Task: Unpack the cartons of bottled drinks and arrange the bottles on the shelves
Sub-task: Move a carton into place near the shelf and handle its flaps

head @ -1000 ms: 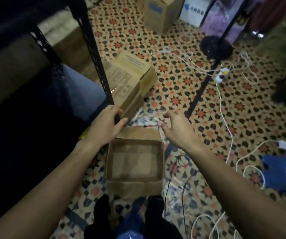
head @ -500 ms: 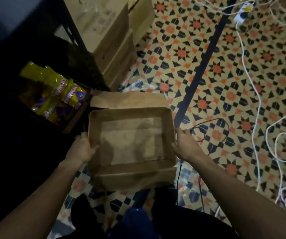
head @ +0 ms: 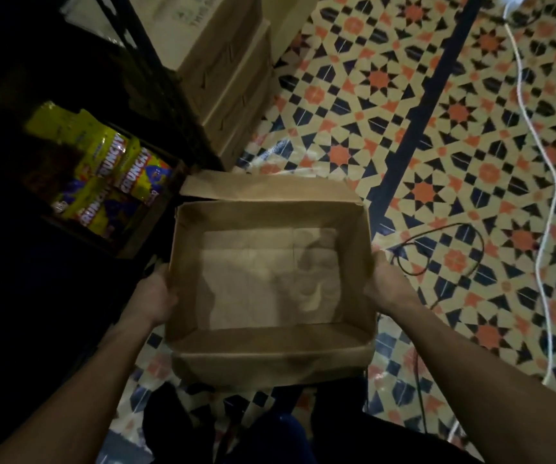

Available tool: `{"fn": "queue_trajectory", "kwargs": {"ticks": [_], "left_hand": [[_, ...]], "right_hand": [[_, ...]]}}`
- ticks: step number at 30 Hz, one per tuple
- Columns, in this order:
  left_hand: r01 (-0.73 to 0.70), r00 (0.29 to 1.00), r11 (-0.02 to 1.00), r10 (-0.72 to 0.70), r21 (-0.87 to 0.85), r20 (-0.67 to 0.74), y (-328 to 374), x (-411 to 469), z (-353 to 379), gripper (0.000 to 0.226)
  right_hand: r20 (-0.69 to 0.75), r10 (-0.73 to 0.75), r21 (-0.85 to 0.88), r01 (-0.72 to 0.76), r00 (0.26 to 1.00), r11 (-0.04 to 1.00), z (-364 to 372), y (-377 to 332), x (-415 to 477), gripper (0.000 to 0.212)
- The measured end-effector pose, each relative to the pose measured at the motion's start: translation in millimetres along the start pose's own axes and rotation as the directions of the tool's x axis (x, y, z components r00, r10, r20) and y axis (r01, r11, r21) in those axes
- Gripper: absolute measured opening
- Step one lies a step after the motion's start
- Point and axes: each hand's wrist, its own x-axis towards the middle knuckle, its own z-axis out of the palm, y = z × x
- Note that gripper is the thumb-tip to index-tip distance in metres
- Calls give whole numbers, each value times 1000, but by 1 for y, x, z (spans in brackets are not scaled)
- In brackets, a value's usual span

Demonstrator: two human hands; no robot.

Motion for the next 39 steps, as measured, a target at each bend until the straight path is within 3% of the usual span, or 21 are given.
{"fn": "queue_trajectory", "kwargs": {"ticks": [7, 16, 21, 26, 32, 39], "left_hand": [[-28, 999, 999, 28, 20, 34, 60, -79, -58, 36], [-124, 990, 992, 123, -9, -72, 198, -221, -171, 38], [-165, 979, 986, 167, 24, -120, 264, -260, -213, 30], [-217, 955, 975, 222, 45, -197, 325, -286, -271, 30], [-235, 936, 970, 209, -61, -284, 357, -296, -327, 31], [-179, 942, 970, 121, -165, -313, 385, -260, -381, 40]], "right_hand": [[14, 12, 28, -13, 1000, 1000, -98, 7, -69, 40], [-93, -15, 128, 27, 996, 991, -308, -1, -174, 27], [-134, -20, 159, 41, 991, 986, -387, -17, -196, 26], [-236, -53, 147, 90, 970, 985, -468, -38, -210, 25], [-322, -184, 19, 201, 929, 979, -538, -85, -209, 28], [-301, -304, -84, 293, 904, 952, -602, -166, -161, 32]]}}
